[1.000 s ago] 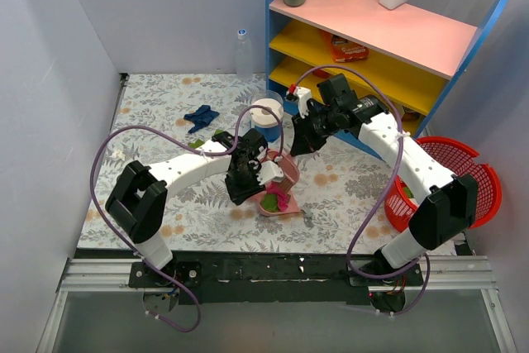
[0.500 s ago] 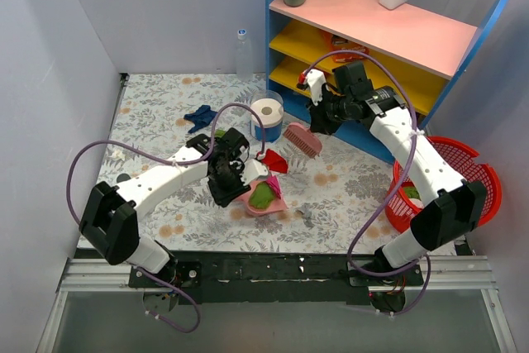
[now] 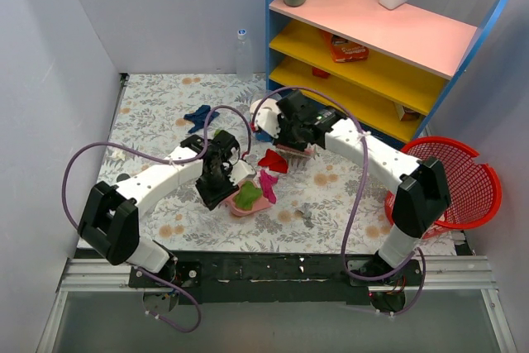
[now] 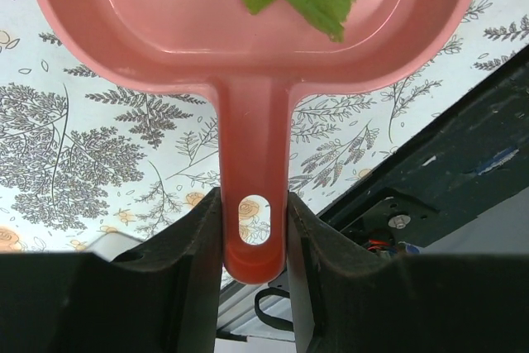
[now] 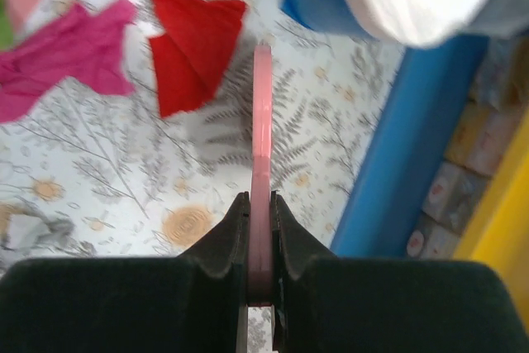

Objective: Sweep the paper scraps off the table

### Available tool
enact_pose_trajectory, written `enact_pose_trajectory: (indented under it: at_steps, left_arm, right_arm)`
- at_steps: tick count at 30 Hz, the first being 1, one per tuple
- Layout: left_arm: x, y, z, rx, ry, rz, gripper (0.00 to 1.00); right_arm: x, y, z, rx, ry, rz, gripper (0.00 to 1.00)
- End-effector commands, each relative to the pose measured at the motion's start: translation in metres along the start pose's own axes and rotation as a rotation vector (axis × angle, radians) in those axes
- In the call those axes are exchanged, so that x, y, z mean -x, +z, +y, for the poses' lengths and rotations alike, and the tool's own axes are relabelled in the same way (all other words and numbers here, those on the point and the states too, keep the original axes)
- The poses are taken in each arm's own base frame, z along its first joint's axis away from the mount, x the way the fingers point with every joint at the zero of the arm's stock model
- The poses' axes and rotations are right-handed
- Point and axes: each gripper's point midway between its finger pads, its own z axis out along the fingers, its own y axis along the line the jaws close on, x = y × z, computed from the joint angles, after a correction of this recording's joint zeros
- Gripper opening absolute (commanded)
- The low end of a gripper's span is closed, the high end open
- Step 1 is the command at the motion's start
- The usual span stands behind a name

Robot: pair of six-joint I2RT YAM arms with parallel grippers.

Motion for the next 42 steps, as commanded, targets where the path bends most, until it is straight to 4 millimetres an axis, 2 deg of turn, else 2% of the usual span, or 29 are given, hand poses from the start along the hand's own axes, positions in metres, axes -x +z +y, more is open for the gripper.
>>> enact_pose_trajectory:
  at_steps: [1,3,4,7,10,14,18,20,21,24,28,31,33,37,39,40,42]
  left_arm:
    - [0.012,0.001,0.012,0.030,-0.024,-0.007,0.00]
    - [0.018,0.005,0.012,0.016,-0.027,-0.006,0.00]
    - [0.019,0.011,0.011,-0.002,-0.027,0.009,0.00]
    - [0.032,0.020,0.015,-0.013,-0.025,0.011,0.00]
    - [0.051,0.019,0.023,0.003,-0.038,-0.030,0.00]
    - [0.064,0.023,0.026,-0.002,-0.048,-0.058,0.00]
    - [0.060,0.024,0.022,-0.003,-0.042,-0.081,0.00]
    - [0.056,0.026,0.021,0.008,-0.034,-0.104,0.00]
    - [0.057,0.019,0.022,0.027,-0.025,-0.140,0.00]
    - [0.053,0.015,0.022,0.065,0.010,-0.201,0.00]
    - [0.048,0.011,0.028,0.118,0.046,-0.237,0.00]
    - [0.046,0.006,0.033,0.145,0.069,-0.217,0.00]
    - [0.038,0.002,0.034,0.153,0.097,-0.185,0.00]
    - [0.021,-0.010,0.045,0.204,0.259,-0.093,0.00]
    - [0.013,-0.014,0.045,0.206,0.305,-0.065,0.00]
    - [0.011,-0.015,0.045,0.205,0.319,-0.057,0.00]
    - [0.004,-0.014,0.043,0.187,0.351,-0.032,0.00]
  right_arm:
    - [0.029,0.005,0.015,0.034,0.034,-0.046,0.01]
    - [0.039,0.001,0.023,0.088,0.093,-0.074,0.01]
    - [0.044,-0.002,0.039,0.168,0.136,-0.096,0.01]
    - [0.060,-0.019,0.061,0.300,0.174,-0.169,0.01]
    - [0.069,-0.034,0.069,0.355,0.199,-0.219,0.01]
    - [0.079,-0.050,0.079,0.417,0.232,-0.269,0.01]
    - [0.073,-0.054,0.068,0.360,0.230,-0.246,0.01]
    - [0.067,-0.056,0.053,0.292,0.235,-0.230,0.01]
    - [0.067,-0.059,0.047,0.270,0.237,-0.234,0.01]
    - [0.071,-0.076,0.026,0.211,0.266,-0.278,0.01]
    - [0.077,-0.098,0.008,0.175,0.294,-0.321,0.01]
    - [0.068,-0.105,0.005,0.148,0.300,-0.281,0.01]
    - [0.054,-0.104,0.009,0.143,0.289,-0.235,0.01]
    - [0.014,-0.097,0.011,0.075,0.328,-0.091,0.01]
    - [-0.002,-0.094,0.016,0.059,0.346,-0.046,0.01]
    - [-0.010,-0.099,0.017,0.048,0.356,-0.045,0.01]
    - [-0.031,-0.096,0.033,0.081,0.340,0.011,0.01]
